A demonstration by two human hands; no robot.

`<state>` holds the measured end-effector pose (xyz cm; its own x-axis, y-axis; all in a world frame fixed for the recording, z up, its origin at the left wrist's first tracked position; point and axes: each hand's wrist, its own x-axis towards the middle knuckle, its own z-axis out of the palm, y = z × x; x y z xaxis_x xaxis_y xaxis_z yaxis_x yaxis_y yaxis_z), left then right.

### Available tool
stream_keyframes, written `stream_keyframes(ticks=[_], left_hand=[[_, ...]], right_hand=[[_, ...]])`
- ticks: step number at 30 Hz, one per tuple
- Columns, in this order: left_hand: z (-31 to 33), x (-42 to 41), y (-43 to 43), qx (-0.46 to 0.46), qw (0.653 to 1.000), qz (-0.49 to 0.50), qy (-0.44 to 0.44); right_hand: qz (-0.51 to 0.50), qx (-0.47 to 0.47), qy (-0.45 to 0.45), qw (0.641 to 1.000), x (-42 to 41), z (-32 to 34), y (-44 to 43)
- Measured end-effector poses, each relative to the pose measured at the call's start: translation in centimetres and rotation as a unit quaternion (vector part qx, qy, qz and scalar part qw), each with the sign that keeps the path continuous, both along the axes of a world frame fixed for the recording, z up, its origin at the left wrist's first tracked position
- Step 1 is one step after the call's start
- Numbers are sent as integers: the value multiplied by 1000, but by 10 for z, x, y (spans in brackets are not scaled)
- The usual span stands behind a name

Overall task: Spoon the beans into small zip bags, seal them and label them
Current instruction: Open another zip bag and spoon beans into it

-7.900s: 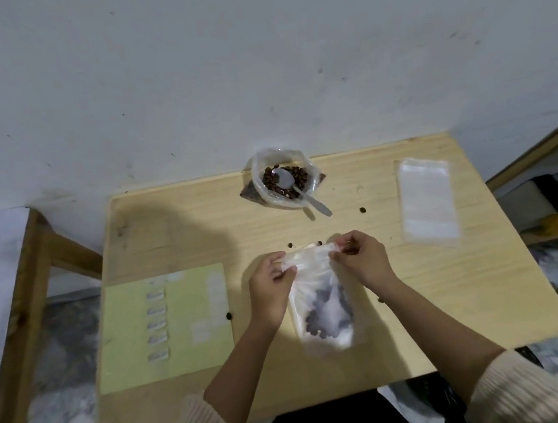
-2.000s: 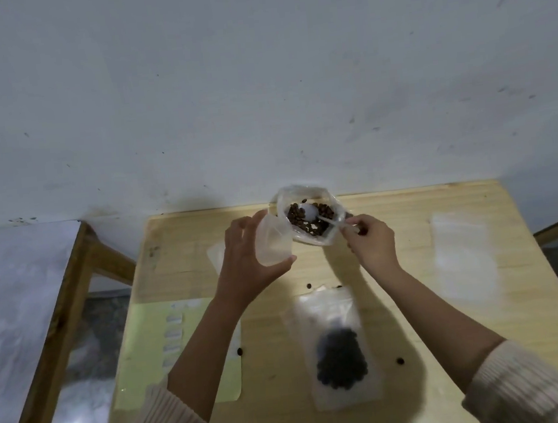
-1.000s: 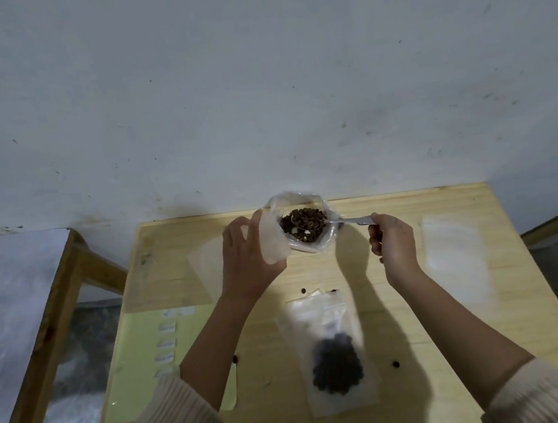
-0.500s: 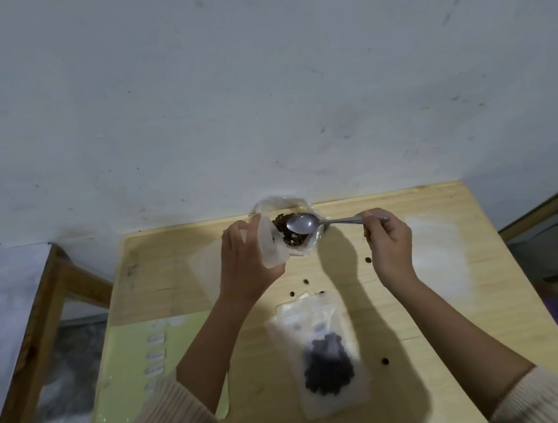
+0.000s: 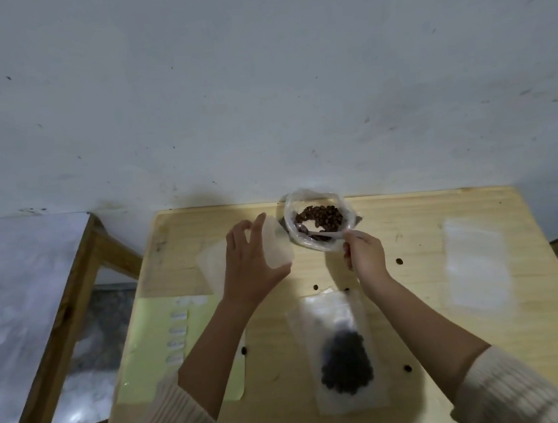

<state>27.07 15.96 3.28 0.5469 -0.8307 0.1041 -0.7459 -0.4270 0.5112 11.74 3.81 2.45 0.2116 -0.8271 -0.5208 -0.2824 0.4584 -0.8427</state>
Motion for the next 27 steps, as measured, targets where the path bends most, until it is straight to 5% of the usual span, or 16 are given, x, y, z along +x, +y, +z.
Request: stream_keyframes(ticks=[6,13,19,27], left_hand=[[-1,-5,-8,-9,1000,-4,-17],[-10,-6,-22,-25,997,-24,-76],[-2,-12,-32,-32,996,-46,-67],[2,-5,-17,-27,999,-23,-29]], right_hand=[[-92,95,-32,991,-13,14,-11],[-86,-16,-47,995,-42,52,-14],[25,-166,-70,983,-40,71,-3],[-81,-195,-46,976,-37,52,-1]])
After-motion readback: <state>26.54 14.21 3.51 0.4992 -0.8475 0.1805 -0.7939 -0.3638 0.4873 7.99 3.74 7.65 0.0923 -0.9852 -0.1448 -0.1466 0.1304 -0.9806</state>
